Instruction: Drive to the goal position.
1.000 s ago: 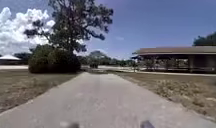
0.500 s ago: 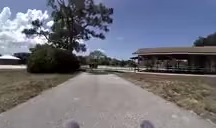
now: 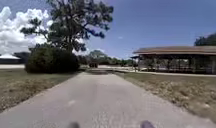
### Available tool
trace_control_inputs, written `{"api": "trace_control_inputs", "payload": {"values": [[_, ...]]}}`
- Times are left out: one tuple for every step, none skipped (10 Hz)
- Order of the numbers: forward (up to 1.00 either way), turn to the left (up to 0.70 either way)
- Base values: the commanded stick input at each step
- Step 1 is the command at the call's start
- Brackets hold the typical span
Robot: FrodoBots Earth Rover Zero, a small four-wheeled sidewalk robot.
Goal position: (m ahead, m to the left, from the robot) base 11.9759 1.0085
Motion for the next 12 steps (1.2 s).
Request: {"api": "trace_control_inputs", "payload": {"values": [[0.5,0.0],[0.5,0.0],[0.5,0.0],[0.5,0.0],[0.5,0.0],[0.5,0.0],[0.5,0.0],[0.5,0.0],[0.5,0.0],[0.5,0.0],[0.5,0.0],[0.5,0.0]]}}
